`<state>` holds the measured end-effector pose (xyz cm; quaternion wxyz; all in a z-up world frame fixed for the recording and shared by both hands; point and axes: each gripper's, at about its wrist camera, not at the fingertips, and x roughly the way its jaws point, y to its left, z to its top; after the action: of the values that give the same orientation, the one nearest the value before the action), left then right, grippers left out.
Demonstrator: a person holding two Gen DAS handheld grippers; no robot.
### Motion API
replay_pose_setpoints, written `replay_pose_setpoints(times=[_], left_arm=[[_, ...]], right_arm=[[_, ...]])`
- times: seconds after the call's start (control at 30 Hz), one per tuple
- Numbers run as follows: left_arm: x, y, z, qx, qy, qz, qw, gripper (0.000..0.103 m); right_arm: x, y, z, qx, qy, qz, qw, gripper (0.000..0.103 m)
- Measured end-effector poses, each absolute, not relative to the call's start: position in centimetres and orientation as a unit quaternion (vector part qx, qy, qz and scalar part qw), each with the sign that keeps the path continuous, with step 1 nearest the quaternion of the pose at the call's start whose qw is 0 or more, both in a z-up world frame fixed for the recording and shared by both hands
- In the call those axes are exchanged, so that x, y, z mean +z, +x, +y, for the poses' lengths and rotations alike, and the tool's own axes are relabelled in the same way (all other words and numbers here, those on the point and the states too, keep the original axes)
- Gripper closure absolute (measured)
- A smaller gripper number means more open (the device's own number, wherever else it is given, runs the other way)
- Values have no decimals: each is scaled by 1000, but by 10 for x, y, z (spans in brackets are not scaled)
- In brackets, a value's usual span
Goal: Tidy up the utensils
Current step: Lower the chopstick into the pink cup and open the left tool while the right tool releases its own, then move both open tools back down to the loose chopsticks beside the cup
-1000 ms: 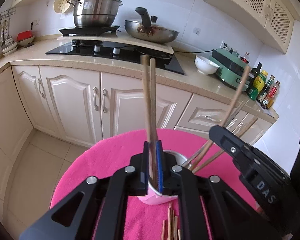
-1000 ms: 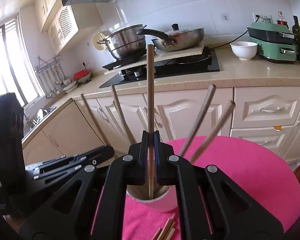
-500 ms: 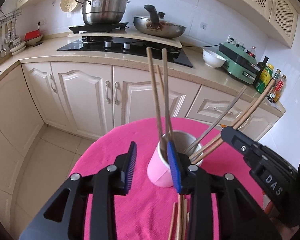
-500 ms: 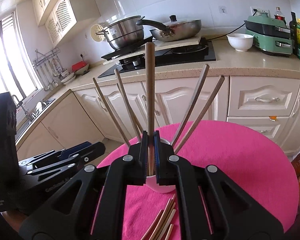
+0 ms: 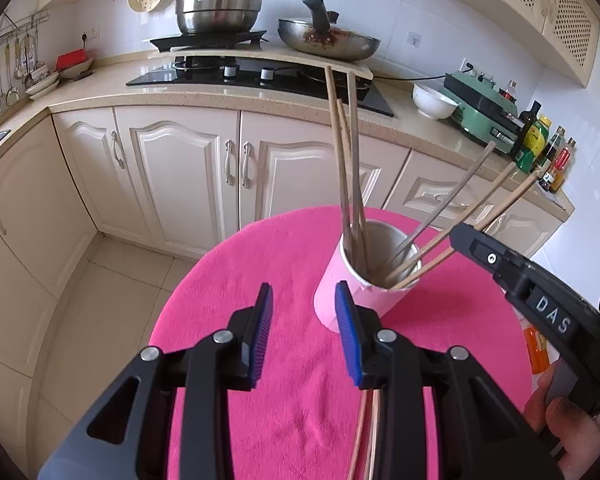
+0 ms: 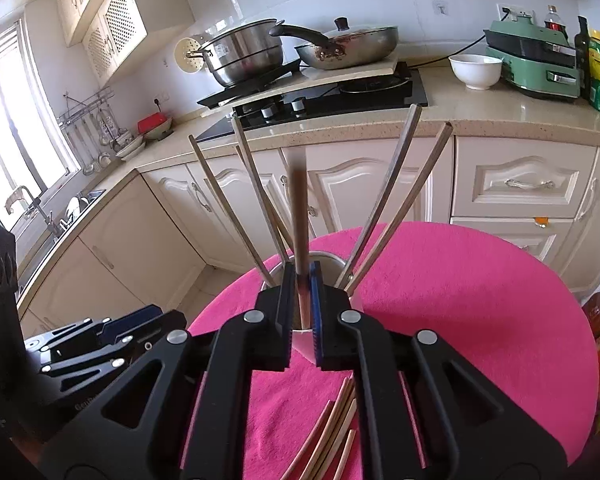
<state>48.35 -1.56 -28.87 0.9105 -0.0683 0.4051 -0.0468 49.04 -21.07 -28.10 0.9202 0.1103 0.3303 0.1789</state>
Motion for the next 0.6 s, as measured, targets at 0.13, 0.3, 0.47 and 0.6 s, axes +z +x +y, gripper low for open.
replay_pose_setpoints(times=[0.13,0.3,0.47,0.6], left_arm=[[-288,477,-14,-50,-68,408,909,71],[-289,468,-15,-57,-63,415,906,70],[-292,455,-19,-75,-56,433,897,68],[-307,448,-26,-94,-40,468,878,68]], right_arm=[[-275,483,-211,172,110,323,924,73],[-265,468,-212,167,101,309,931,58],[-257,445,-219,158,84,310,934,58],[-260,427,-232,139,80,324,932,57]])
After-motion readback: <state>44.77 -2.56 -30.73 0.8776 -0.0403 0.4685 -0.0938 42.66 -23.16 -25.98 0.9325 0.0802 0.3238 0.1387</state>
